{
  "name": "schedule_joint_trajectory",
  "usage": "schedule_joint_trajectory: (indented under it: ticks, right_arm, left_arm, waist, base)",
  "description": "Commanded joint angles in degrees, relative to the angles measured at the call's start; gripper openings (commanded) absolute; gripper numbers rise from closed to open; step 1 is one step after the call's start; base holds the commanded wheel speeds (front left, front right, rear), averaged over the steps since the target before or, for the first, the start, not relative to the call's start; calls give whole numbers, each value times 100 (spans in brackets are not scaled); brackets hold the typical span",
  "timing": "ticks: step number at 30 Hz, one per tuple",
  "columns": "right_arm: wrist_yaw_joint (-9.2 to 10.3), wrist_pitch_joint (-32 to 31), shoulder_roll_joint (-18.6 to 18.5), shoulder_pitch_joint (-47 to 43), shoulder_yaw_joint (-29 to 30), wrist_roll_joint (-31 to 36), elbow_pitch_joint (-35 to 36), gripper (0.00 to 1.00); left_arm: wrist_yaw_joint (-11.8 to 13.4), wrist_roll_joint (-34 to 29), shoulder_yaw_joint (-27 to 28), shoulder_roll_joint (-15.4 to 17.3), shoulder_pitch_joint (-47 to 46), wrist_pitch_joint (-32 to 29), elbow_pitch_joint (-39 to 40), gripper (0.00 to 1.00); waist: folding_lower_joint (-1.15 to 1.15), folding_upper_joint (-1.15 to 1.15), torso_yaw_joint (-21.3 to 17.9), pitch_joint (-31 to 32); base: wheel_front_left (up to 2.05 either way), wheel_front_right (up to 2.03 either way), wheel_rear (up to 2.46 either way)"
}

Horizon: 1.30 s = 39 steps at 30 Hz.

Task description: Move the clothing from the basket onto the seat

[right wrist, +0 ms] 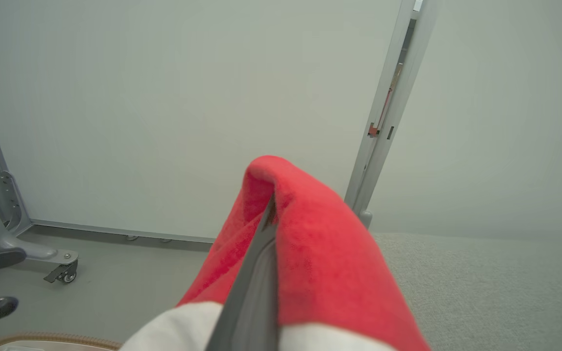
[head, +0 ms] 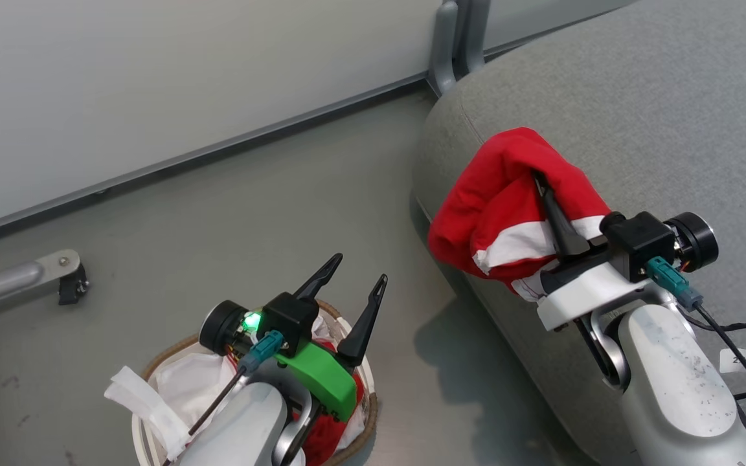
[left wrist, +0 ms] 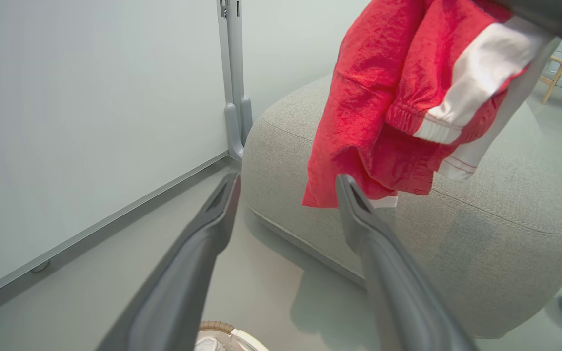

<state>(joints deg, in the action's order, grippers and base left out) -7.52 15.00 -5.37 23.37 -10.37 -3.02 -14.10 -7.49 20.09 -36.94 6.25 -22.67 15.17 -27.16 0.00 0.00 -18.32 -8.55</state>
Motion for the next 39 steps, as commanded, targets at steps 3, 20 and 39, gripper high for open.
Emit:
schedule_joint_trajectory:
  ticks: [3,20,39]
  right_arm:
    - [6,28,40,85,130,16,62,0]
    - [6,28,-1460,2595,1359,172,-372,0]
    - [7,23,-2023,2883,2324,332,-2182,7]
  left_arm:
    - [1,-69,-54,98,-190,-4,18,100]
    - [1,-258,-450,417,-949,-3,236,100]
    - [1,-563,-702,424,-1564,-3,346,100]
  waist:
    - [0,0,-297,-491]
    - [0,0,533,-2012]
    - [0,0,878,-3211]
  base:
    - [0,0,0]
    - [0,0,0]
    - [0,0,0]
